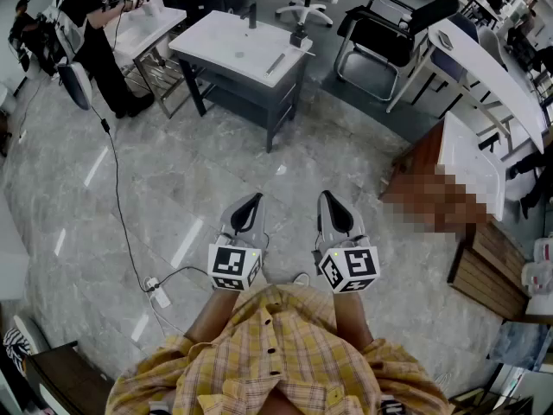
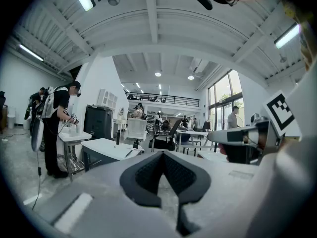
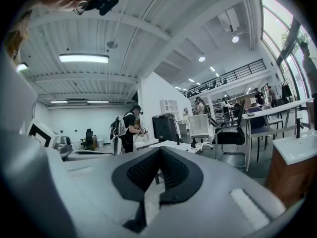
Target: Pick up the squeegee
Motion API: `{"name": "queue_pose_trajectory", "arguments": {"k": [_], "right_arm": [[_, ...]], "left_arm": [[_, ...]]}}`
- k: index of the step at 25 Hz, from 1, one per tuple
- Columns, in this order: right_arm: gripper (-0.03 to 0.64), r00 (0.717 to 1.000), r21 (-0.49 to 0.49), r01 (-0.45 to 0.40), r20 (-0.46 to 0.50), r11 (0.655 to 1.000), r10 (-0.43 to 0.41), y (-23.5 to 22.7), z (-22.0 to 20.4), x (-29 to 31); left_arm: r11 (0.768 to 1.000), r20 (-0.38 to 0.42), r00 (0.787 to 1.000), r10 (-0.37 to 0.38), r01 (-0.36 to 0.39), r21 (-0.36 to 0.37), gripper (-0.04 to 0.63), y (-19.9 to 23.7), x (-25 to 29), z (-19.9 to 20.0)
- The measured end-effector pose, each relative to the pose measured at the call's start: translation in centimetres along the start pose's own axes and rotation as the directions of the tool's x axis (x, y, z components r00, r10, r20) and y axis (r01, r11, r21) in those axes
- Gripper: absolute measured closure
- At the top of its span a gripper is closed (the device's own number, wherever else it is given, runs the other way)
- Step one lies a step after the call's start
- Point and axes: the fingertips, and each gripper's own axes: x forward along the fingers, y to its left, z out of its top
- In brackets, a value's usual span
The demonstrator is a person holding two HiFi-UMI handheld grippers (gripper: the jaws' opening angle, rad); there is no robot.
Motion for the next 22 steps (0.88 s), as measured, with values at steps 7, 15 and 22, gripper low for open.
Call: {"name": "queue_pose_trajectory", "arguments": {"k": [7,15,22], "right_arm": [[0.627,1.000,-0.012,0.012,0.023,1.000,-0.012,2.4,0.2,1.2],[0.621,0.998,0.011,0.012,0.067,1.000,-0.013,4.2,1.2,2.4],[0.617,0.997,0.014,0.022,0.079,1.000,-0.023,3.6,1.8,5.2]], "left_arm": [[1.000,0.019,1.000,-0.021,0.020,0.016,0.596,2.6,-0.7,0.6],[0.995,0.025,0.995,-0.095,0.096,-0.009,0.595,4.6,-0.7,1.0],[0.994,0.023,0.994,-0.108,0.108,0.013,0.595,6.5,1.2,1.2]]}}
